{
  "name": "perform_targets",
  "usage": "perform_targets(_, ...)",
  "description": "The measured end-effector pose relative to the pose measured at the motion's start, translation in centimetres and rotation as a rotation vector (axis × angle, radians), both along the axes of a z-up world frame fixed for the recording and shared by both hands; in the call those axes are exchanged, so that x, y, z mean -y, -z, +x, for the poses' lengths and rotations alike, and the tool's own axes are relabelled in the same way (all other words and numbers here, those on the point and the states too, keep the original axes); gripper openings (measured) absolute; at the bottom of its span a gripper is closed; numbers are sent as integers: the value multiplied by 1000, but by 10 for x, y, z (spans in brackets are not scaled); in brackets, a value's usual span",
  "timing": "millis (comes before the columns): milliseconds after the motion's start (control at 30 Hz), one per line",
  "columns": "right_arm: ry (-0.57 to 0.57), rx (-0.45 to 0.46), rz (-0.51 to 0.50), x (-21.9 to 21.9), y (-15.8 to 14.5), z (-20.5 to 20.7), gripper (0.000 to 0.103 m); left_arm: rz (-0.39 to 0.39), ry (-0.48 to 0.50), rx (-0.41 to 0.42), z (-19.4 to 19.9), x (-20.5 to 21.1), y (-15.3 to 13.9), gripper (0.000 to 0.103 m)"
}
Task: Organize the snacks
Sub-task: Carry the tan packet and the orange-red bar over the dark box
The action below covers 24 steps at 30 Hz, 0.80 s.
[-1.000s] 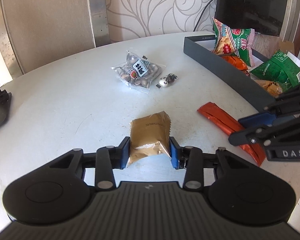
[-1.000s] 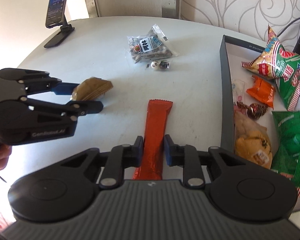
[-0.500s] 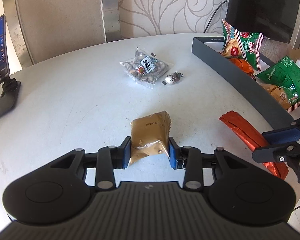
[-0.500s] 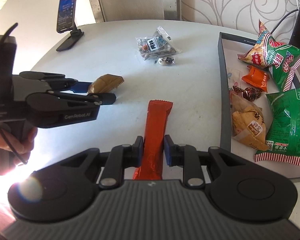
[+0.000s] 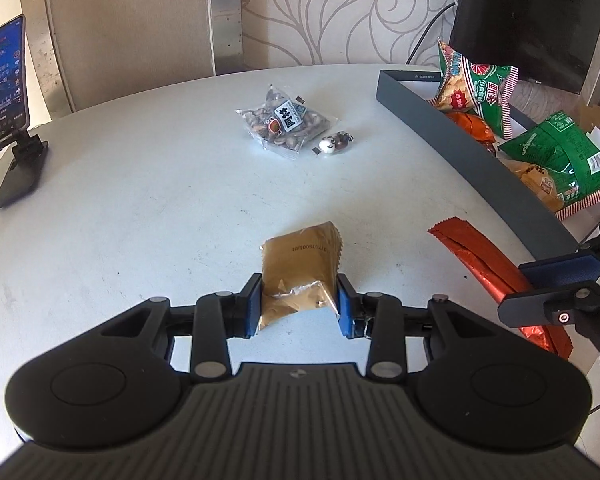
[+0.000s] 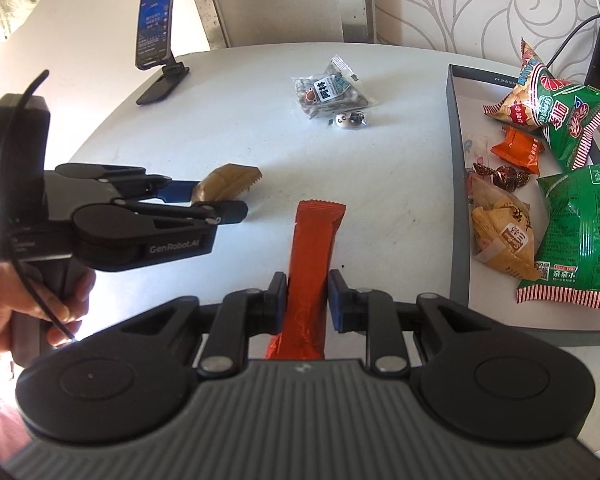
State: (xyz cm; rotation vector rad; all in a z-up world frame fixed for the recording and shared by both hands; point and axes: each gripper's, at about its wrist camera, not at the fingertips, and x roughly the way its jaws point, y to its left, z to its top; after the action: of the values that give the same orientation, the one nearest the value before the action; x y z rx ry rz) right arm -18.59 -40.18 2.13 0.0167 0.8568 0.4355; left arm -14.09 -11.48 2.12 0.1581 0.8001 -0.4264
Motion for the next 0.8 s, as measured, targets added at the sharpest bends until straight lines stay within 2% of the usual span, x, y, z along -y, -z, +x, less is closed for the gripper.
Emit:
perform_targets(367, 20, 29, 31, 22, -14, -8, 25, -2, 52, 35, -2, 30, -19, 42)
perform_targets(800, 93, 86, 64, 63, -31, -5, 25, -11, 106, 65, 11, 73, -35, 42)
